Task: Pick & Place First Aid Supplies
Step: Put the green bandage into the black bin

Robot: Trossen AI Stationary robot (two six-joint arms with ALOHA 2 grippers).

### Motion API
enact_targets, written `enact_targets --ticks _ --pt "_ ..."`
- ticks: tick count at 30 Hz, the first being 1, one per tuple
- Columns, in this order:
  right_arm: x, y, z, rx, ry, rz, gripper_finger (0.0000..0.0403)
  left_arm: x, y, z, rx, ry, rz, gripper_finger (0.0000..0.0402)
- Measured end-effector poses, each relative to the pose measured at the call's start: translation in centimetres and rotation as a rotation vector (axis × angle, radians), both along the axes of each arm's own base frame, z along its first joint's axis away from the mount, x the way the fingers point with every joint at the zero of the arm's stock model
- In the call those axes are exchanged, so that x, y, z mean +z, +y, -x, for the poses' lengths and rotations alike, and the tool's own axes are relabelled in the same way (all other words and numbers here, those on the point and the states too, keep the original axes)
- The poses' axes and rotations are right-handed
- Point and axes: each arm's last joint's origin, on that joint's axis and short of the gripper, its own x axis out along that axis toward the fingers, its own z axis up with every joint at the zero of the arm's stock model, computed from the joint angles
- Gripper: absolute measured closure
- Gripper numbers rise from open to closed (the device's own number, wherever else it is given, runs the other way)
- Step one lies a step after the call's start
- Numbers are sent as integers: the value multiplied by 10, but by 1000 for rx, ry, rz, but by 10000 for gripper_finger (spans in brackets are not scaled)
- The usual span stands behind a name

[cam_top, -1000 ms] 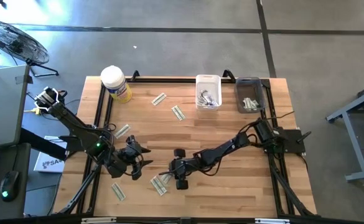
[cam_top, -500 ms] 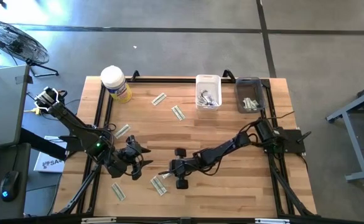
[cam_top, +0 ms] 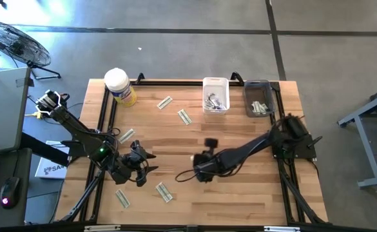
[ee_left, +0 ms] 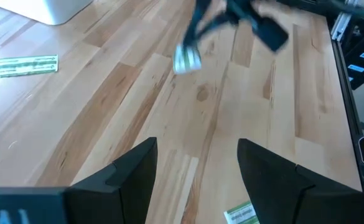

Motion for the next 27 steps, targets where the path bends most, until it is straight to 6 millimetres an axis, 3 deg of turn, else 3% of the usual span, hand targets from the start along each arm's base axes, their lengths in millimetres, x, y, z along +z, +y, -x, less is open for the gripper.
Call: enact_targets --ticks 11,14,18,27 --pt "88 -57 95 -558 71 242 399 0 0 0 -1 1 5 181" --pt "102 -73 108 -656 6 246 401 0 0 0 -1 0 5 181" --pt "102 -103 127 -730 -53 237 401 0 0 0 -1 -1 7 181" --pt "66 -173 179 -1012 -99 189 401 0 0 0 -1 -3 6 181"
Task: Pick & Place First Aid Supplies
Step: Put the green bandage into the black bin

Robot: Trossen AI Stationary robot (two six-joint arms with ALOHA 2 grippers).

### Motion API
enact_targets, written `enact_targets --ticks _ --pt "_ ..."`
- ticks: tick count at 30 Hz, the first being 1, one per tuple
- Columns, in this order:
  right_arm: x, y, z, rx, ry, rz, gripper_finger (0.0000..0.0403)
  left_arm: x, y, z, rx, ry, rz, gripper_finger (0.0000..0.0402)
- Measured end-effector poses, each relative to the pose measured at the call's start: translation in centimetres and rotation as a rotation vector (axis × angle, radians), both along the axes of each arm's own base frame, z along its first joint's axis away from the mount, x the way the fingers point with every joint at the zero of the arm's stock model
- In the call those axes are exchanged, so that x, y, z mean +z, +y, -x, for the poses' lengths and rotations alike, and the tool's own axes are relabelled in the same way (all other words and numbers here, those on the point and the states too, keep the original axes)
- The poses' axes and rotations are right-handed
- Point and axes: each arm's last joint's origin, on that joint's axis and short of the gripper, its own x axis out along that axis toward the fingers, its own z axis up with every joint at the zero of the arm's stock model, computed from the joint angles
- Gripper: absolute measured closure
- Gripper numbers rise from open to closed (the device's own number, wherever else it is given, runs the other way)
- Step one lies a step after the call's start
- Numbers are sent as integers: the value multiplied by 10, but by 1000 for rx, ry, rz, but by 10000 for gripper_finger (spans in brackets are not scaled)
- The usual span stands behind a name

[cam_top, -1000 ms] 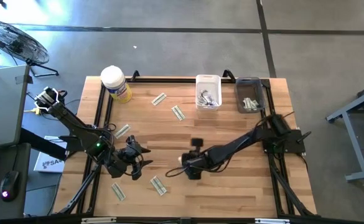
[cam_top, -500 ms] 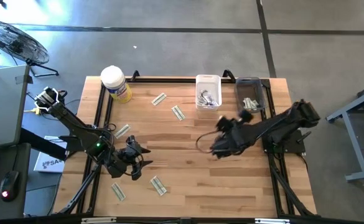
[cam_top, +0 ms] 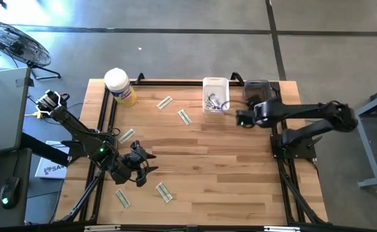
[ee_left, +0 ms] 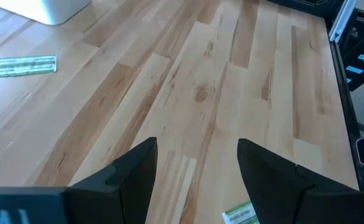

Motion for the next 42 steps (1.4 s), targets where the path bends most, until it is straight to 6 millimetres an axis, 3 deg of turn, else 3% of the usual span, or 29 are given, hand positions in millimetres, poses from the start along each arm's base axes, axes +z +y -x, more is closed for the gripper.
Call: enact_targets --ticks 12,18,26,34,42 --pt "-43 -62 21 -75 -80 -93 361 0 0 0 4 0 8 181" --pt "-48 -71 32 -141 -79 -123 322 -1 0 0 9 5 17 181" --pt "-43 -72 30 -114 -110 -170 278 -1 0 1 11 6 20 181" --pt "-10 -54 2 123 -210 -217 277 -5 4 5 93 37 48 181" --pt "4 1 -41 443 -423 -160 277 -13 13 13 246 84 76 181"
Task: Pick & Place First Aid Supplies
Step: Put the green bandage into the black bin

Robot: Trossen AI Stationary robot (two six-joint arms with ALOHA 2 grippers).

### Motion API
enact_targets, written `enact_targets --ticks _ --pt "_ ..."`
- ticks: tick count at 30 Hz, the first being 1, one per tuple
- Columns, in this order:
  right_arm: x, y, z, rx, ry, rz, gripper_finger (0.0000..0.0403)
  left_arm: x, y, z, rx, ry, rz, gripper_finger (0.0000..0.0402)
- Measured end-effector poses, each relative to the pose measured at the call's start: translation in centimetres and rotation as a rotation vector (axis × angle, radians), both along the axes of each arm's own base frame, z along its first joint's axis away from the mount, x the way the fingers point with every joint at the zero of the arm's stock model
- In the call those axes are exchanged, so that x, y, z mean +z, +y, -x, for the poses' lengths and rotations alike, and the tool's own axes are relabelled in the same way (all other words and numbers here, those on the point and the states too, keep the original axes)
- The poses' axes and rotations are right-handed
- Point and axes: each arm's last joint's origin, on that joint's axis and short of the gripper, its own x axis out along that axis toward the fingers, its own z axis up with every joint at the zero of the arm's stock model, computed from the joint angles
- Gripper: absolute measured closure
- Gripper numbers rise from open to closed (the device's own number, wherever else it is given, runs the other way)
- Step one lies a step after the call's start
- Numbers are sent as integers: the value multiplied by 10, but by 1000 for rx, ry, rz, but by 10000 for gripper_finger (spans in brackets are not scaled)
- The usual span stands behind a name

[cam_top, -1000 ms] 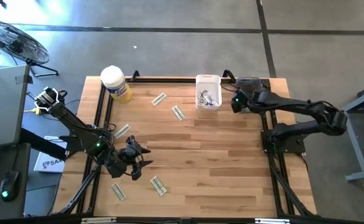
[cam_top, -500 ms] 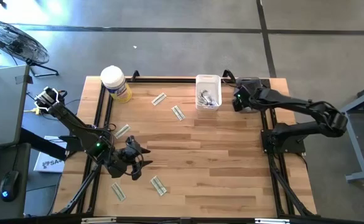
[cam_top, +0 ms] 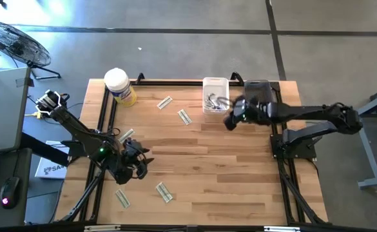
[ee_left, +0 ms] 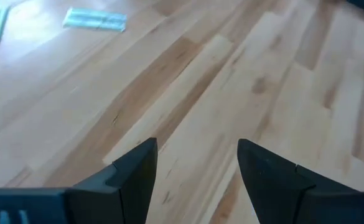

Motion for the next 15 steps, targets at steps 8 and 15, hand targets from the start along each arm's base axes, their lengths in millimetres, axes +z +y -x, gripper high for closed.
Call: enact_targets --ticks 8,15 --pt "-17 67 -30 266 -255 9 277 -8 13 14 177 75 26 181" --pt "-46 117 -49 399 -362 106 277 -31 43 21 417 193 45 181"
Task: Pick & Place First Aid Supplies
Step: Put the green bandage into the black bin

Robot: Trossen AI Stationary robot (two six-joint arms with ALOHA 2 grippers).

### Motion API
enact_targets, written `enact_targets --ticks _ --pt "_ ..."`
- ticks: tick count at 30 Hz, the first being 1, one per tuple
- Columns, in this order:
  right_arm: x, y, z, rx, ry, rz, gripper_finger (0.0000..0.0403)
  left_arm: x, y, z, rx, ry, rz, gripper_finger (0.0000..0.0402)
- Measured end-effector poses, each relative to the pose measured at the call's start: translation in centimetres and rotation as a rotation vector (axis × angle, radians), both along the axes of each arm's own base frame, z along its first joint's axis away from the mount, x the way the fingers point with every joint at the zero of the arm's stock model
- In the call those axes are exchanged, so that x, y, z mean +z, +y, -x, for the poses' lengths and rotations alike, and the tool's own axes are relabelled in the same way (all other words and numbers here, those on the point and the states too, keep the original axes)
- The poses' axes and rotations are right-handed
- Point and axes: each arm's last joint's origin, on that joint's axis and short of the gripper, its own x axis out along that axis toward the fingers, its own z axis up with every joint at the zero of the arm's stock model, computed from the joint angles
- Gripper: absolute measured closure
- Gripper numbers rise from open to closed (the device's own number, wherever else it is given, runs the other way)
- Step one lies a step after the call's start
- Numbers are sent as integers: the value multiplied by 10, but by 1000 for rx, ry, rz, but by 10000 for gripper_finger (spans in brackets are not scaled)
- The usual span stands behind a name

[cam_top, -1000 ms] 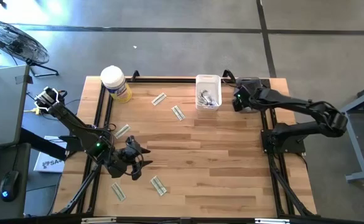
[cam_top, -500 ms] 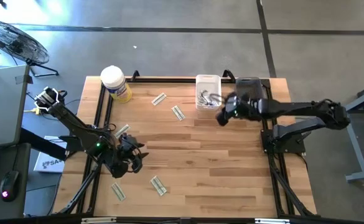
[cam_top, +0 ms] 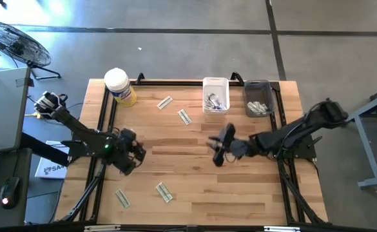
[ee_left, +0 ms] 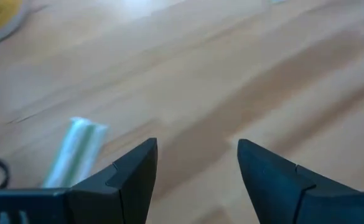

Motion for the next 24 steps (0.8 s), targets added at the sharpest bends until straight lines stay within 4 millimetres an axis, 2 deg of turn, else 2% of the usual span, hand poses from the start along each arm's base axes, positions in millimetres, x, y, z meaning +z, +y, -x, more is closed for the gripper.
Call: enact_targets --ticks 5,9,15,21,24 --pt "-17 26 -15 85 -73 8 277 -25 30 4 153 106 -8 181" --pt "-29 35 -22 109 -102 12 277 -36 47 7 247 145 -6 181" --pt "-44 36 -27 104 -77 20 277 -54 66 5 328 137 89 181" --pt "-45 37 -27 100 -78 9 277 -66 84 12 439 155 99 181" --pt "-45 37 -27 100 -82 8 277 -72 87 11 424 137 134 181"
